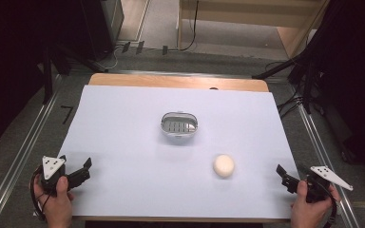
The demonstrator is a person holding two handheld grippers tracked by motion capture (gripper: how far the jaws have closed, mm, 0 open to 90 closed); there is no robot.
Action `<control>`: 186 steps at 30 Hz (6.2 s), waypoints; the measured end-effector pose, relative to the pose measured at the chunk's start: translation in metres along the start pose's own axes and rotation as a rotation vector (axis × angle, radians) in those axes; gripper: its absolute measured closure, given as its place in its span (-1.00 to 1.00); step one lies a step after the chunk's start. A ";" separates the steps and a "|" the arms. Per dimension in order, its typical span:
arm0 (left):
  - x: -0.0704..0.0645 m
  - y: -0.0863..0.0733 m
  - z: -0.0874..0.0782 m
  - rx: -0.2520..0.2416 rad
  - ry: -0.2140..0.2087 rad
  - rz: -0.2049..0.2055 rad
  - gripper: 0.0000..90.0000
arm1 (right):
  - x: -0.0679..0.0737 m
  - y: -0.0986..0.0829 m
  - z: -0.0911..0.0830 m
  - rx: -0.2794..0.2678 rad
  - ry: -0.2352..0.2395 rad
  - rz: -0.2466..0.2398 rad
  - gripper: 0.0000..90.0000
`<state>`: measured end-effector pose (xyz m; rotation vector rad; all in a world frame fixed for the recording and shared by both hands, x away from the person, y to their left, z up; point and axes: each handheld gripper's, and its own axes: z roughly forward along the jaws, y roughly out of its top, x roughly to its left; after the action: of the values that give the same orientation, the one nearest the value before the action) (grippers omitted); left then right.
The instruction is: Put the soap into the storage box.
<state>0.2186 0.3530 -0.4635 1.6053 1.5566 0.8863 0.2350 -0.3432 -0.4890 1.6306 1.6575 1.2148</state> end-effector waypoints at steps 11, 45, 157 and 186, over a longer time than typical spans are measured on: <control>-0.001 0.001 0.002 0.018 0.007 0.015 -0.69 | 0.001 0.004 0.003 0.082 0.069 -0.030 -0.71; -0.004 0.001 0.003 0.032 0.005 0.039 -0.69 | 0.069 0.053 0.026 0.427 0.238 -0.357 -0.68; -0.004 0.002 0.007 0.070 -0.016 0.057 -0.69 | 0.190 0.061 0.094 0.621 0.312 -0.502 -0.46; -0.005 0.002 0.008 0.075 -0.017 0.060 -0.69 | 0.214 0.089 0.114 0.619 0.341 -0.530 -0.46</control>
<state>0.2262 0.3478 -0.4654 1.7162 1.5541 0.8529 0.3454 -0.1208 -0.4183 1.1745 2.6623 0.7704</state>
